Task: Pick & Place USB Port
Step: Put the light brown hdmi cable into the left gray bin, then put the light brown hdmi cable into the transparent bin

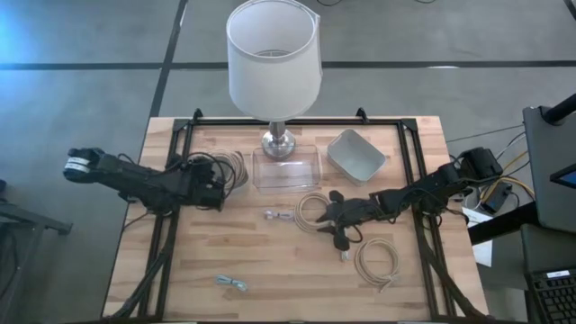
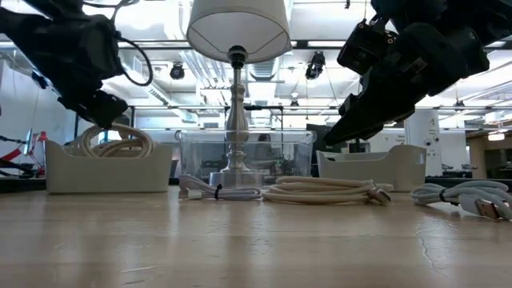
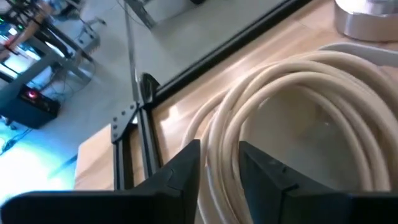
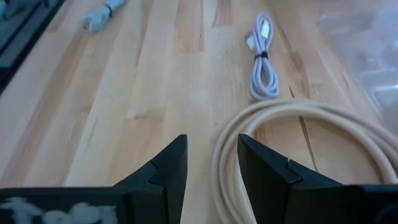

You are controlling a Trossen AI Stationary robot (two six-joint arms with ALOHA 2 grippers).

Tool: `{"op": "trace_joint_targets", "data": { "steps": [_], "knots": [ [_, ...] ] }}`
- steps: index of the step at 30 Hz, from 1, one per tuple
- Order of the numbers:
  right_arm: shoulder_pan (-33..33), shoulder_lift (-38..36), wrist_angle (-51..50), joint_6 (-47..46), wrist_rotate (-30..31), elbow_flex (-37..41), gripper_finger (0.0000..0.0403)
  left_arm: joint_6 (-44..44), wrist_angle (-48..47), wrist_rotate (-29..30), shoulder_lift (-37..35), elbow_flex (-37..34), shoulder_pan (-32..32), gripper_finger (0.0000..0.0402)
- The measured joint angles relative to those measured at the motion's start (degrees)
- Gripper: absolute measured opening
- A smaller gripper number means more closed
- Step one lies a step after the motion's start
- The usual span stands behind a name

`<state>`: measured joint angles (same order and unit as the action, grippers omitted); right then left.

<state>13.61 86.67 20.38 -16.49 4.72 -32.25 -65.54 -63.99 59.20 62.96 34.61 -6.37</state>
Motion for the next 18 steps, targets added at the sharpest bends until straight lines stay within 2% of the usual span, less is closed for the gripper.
{"op": "trace_joint_targets", "data": {
  "steps": [7,13,18],
  "knots": [
    [0.0,0.0,3.2,0.3,8.5,0.0,0.0134,4.4,0.0,0.5,0.0,4.4,0.0,0.015],
    [0.0,0.0,3.1,0.3,9.0,-0.1,0.0134,10.2,0.0,0.7,0.0,8.7,0.0,0.0158],
    [0.0,0.0,3.0,-0.8,10.6,-0.2,0.0134,11.7,0.1,0.3,0.0,11.1,-0.2,0.0157]
  ]
}}
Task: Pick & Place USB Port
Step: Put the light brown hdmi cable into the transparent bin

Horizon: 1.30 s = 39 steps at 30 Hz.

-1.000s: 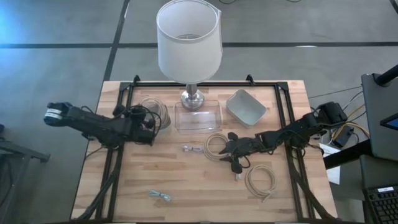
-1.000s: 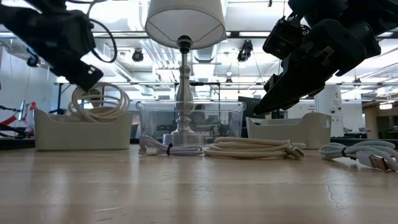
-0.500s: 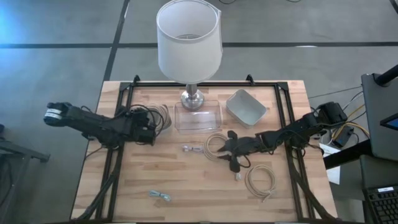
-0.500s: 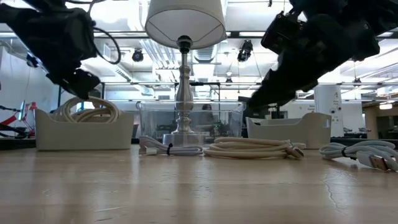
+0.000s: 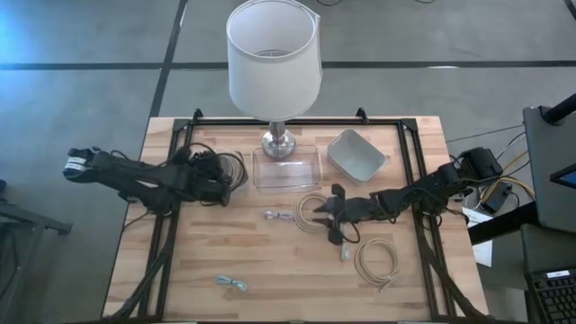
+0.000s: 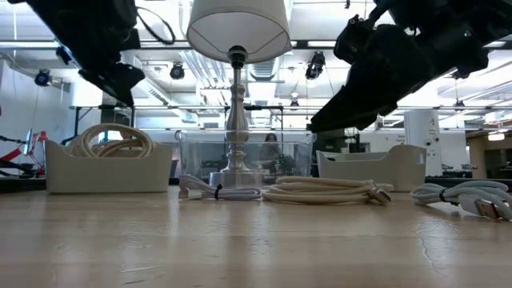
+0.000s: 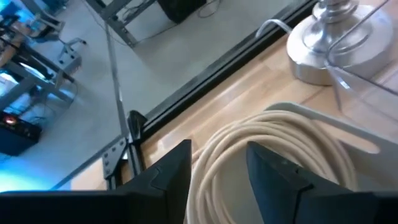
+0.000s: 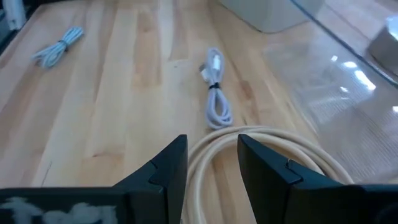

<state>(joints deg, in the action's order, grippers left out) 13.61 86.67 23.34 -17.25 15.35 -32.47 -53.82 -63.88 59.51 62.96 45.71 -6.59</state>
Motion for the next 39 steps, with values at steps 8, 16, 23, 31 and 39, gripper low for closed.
{"op": "trace_joint_targets", "data": {
  "steps": [8,16,23,31,39],
  "knots": [
    [0.0,1.8,-0.3,-5.1,1.0,-0.1,0.0146,0.3,1.4,-2.1,0.0,0.1,-0.2,0.0156],
    [0.0,8.4,-0.4,-5.1,-3.0,-4.0,0.0191,0.5,1.5,-2.0,0.0,0.0,-0.2,0.0156],
    [0.0,15.8,-7.6,-4.8,-3.4,-10.2,0.0195,1.4,1.9,-2.0,0.0,0.0,-0.2,0.0156],
    [0.0,18.8,-15.8,-5.0,-3.4,-15.2,0.0193,1.7,2.0,-2.1,0.0,-0.1,-0.2,0.0156],
    [-0.1,19.4,-18.6,-4.9,-4.5,-16.0,0.0118,1.9,2.9,-2.2,0.7,-0.1,-0.3,0.0156]
  ]
}}
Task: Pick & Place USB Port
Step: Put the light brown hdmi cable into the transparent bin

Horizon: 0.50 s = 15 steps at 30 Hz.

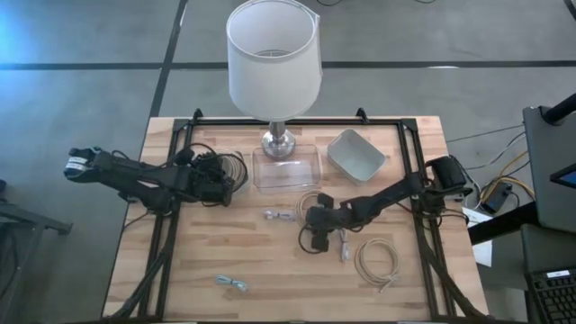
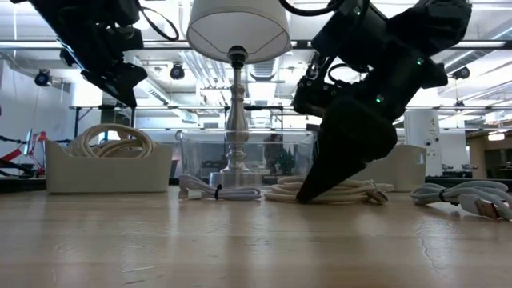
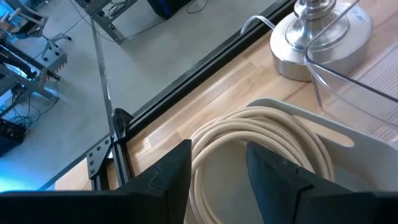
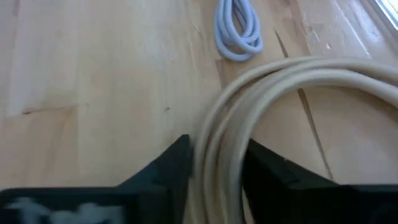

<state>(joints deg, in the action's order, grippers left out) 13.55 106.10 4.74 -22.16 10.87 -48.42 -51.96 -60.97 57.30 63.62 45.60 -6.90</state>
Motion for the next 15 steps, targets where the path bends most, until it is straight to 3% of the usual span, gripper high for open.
{"op": "trace_joint_targets", "data": {
  "steps": [6,10,15],
  "knots": [
    [0.0,-1.9,-2.1,0.4,-5.1,-0.5,0.0023,0.2,0.1,0.0,0.3,0.0,0.0,0.0156],
    [0.5,-4.8,-3.0,0.1,-10.4,-2.0,0.0019,1.0,0.3,0.0,0.3,0.0,0.0,0.0156],
    [2.5,-8.3,-5.3,2.8,-8.4,-5.4,0.0019,1.2,2.1,-2.3,0.3,0.0,-0.1,0.0156]
  ]
}}
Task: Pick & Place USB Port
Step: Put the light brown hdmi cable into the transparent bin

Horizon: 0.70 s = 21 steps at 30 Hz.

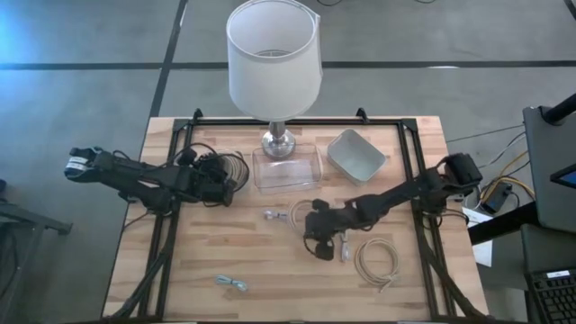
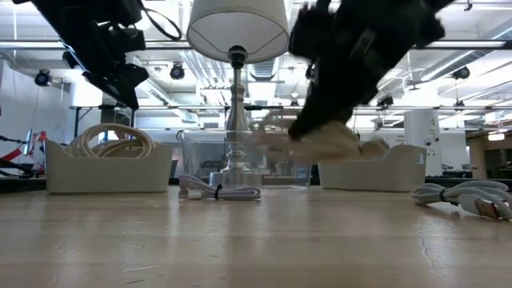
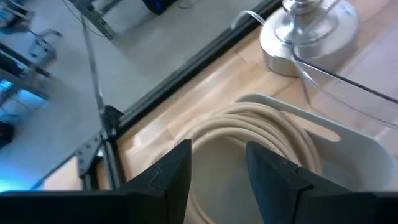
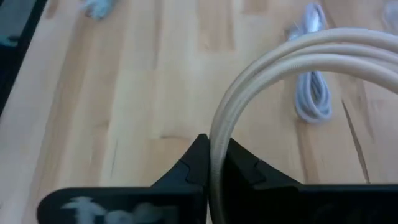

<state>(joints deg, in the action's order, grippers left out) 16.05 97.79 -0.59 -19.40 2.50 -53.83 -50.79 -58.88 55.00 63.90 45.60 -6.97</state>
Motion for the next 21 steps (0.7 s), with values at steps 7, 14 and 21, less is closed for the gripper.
{"op": "trace_joint_targets", "data": {
  "steps": [7,14,21],
  "knots": [
    [3.8,-1.0,-1.6,14.8,10.9,-5.0,0.0019,4.1,6.4,-10.1,-0.1,0.6,-1.8,0.0156],
    [4.7,-0.1,-2.2,23.9,24.4,-8.5,0.0018,8.1,15.9,-13.5,-0.2,2.8,-5.2,0.0156],
    [2.3,0.4,-1.7,27.7,32.5,-9.6,0.0019,12.1,32.7,-18.0,-0.1,2.9,-6.9,0.0156]
  ]
}}
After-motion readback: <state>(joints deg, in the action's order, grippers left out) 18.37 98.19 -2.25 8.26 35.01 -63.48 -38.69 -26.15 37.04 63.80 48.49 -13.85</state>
